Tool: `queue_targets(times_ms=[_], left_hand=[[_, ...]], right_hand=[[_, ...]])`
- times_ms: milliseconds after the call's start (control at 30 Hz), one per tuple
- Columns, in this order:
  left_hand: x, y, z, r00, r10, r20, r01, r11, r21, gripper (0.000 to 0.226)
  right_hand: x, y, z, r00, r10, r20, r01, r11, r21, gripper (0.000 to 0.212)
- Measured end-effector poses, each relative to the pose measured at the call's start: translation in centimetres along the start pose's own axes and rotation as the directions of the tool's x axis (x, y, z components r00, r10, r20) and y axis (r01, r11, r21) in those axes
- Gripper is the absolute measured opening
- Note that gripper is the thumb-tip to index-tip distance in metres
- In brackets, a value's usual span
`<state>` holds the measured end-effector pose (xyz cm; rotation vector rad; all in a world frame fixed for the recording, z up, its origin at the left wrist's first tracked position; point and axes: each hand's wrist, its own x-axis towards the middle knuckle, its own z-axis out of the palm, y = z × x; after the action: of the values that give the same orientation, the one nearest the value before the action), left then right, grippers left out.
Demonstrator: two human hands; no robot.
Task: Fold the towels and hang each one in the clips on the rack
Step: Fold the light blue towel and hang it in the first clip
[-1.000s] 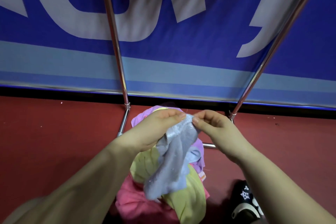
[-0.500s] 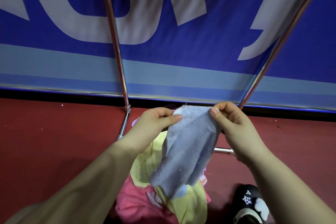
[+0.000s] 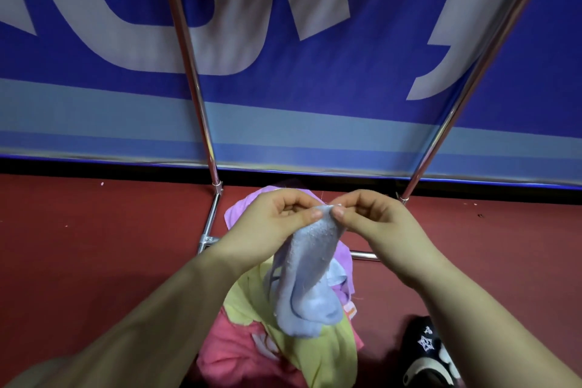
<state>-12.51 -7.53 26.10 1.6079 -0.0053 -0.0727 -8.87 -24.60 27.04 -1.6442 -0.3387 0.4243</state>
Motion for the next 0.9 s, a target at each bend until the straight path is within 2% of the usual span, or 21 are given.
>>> queue_targets(times_ms=[100,200,300,400,533,633,733,833,900], left_hand=[[-0.1,-0.1,0.1,1.0,0.013,-0.008,-0.013,1.0,0.024,0.01],[-0.1,-0.9,-0.1,0.999,-0.027,0.029,0.023,0.994,0.106,0.011],[-0.1,-1.9,-0.4,0.994,-0.102,0.027,0.095,0.979,0.181,0.022],[0.0,-2.8,-1.2,0.991,-0.128,-0.028,0.13,0.957,0.258,0.021],[0.1,-3.3,-3.0,0.977,-0.155,-0.147,0.185,0.958,0.219,0.017],[0.1,-3.1,-3.3,0.972,-0.132,-0.197,0.162,0.976,0.147,0.011],[0.0,-2.5,-2.3,0.984,-0.085,-0.158,0.106,0.985,0.134,0.013],[-0.1,-1.6,-0.9,0.997,-0.055,-0.063,0.065,0.984,0.168,0.009],[-0.1,-1.2,-0.1,0.999,-0.036,-0.002,0.036,0.983,0.178,0.009]], right_hand=[[0.0,0.0,0.1,1.0,0.009,0.028,-0.008,1.0,-0.003,0.007],[0.1,0.0,-0.3,1.0,-0.016,-0.018,0.015,0.999,-0.033,0.009],[0.3,0.2,-1.2,0.99,-0.035,-0.136,0.033,0.999,-0.011,0.016],[0.5,0.5,-2.4,0.947,-0.048,-0.316,0.053,0.999,0.008,0.018],[0.4,0.9,-4.2,0.861,-0.026,-0.508,0.042,0.999,0.02,0.017],[-0.2,1.1,-4.5,0.828,-0.035,-0.56,0.034,0.999,-0.012,0.017],[-0.8,0.7,-3.6,0.869,-0.121,-0.48,0.059,0.988,-0.141,0.015],[-1.3,0.7,-2.2,0.962,-0.103,-0.253,0.058,0.982,-0.18,0.027],[-1.4,1.2,-1.2,0.989,-0.087,-0.118,0.058,0.971,-0.232,0.038]])
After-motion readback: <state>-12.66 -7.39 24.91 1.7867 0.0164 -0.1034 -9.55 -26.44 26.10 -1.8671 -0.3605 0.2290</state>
